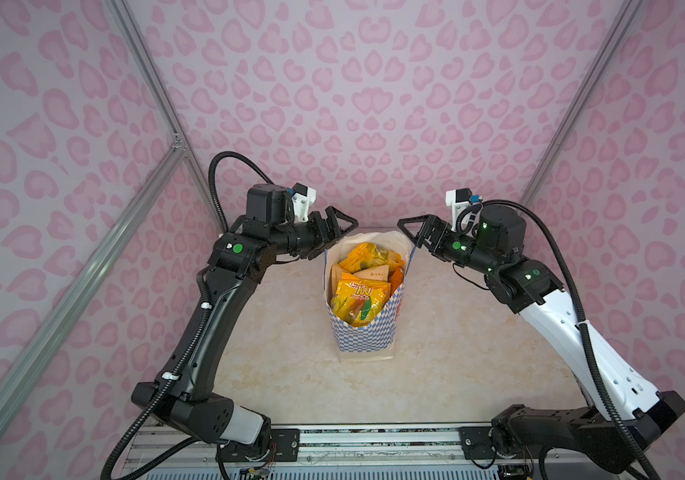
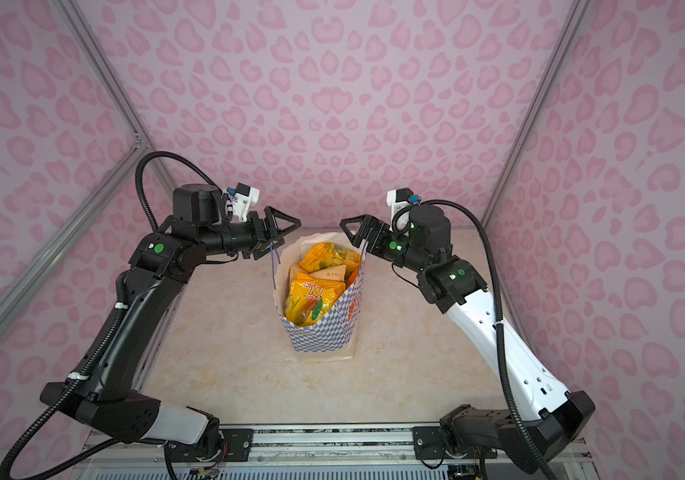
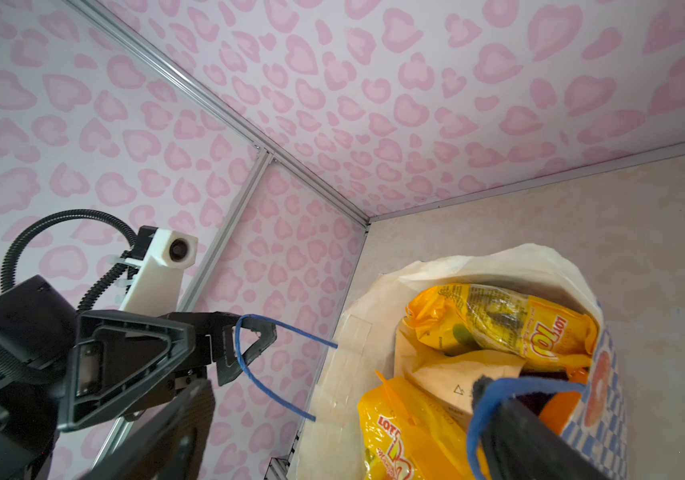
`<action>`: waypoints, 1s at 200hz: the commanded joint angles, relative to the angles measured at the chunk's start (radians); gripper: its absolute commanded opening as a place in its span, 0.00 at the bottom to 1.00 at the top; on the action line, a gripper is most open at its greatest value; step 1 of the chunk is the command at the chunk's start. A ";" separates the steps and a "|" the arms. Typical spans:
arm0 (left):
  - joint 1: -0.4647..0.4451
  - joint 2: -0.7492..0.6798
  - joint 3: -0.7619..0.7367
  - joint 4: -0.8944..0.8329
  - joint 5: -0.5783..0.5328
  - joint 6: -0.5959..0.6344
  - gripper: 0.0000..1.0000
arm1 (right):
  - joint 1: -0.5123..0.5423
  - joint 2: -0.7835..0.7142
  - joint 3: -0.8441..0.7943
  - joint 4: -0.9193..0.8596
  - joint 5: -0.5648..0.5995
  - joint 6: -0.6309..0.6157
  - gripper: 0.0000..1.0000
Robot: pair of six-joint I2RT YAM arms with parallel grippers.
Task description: Place the snacks into the paper bag
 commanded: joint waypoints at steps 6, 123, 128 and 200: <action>0.002 0.008 -0.024 0.106 -0.018 0.008 0.95 | -0.016 0.020 -0.034 0.149 -0.031 0.013 0.99; 0.057 -0.041 -0.175 0.090 0.039 0.067 0.97 | -0.020 -0.069 -0.094 -0.117 0.264 0.060 0.99; 0.057 -0.048 -0.186 0.089 0.049 0.073 0.97 | -0.019 -0.069 -0.099 -0.115 0.252 0.062 0.99; 0.057 -0.160 -0.238 -0.055 -0.013 0.210 0.97 | 0.047 -0.083 -0.075 -0.245 0.399 -0.037 0.99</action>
